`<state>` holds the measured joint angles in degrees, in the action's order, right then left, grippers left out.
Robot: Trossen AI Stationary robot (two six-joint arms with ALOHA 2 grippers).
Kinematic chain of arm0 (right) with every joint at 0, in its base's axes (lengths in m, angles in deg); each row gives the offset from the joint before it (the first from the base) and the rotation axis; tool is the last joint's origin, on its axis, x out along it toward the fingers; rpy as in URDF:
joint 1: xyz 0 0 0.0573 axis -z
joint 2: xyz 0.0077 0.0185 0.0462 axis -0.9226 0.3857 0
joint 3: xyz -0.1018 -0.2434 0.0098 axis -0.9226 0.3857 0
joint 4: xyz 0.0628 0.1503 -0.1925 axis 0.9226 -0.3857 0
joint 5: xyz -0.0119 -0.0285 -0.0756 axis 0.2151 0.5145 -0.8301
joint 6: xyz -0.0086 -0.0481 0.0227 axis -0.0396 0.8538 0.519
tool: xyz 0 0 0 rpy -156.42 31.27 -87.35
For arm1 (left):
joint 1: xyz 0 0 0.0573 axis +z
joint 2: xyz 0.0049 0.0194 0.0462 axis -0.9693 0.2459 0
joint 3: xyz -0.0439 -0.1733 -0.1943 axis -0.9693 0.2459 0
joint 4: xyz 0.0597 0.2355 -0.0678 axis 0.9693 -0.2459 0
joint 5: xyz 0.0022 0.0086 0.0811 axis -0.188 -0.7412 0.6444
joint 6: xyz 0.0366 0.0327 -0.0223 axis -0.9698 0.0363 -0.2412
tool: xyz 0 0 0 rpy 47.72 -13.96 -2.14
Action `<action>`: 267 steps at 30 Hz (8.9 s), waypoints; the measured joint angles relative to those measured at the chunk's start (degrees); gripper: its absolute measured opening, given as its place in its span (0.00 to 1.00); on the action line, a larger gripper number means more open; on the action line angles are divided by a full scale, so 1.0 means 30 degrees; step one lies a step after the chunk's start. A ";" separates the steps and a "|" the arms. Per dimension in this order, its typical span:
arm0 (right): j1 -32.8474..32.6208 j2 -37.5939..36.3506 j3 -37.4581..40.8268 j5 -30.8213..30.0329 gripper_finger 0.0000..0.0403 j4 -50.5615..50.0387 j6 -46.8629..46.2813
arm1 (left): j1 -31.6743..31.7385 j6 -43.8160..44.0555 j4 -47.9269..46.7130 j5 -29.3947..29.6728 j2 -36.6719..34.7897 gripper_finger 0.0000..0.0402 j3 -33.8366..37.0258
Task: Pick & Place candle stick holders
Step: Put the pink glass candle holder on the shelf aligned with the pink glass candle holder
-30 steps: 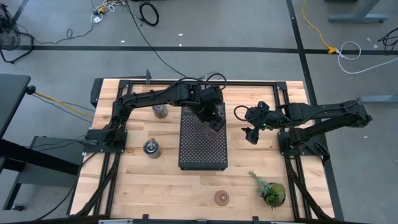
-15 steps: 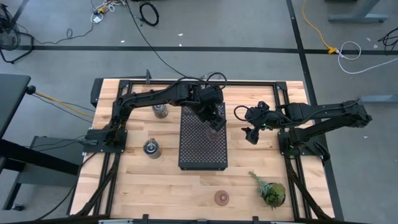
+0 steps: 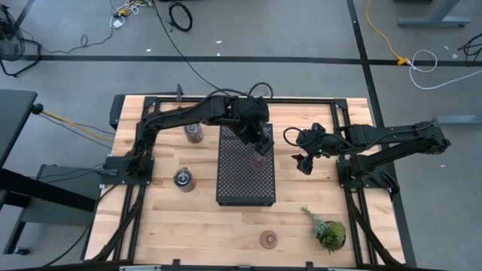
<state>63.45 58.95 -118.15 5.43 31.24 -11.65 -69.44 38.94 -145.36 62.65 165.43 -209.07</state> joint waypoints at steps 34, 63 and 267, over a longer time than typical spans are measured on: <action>-0.8658 0.7302 0.0007 0.5303 0.75 0.9117 -0.6011 | -0.5388 -0.2603 -0.7941 1.0186 -0.4681 0.59 -0.0024; -1.1686 1.1283 -0.0007 0.2645 0.75 1.4302 -1.3894 | -1.0037 0.2068 -0.5070 1.1828 -1.2229 0.59 1.1894; -0.2558 0.7242 -0.4095 0.5671 0.61 0.7218 -0.7762 | -1.0083 0.0561 -0.4497 1.2549 -1.2395 0.59 1.2114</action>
<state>55.78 80.68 -130.43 22.44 52.89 -34.94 -99.69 40.62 -158.85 100.30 128.25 -172.72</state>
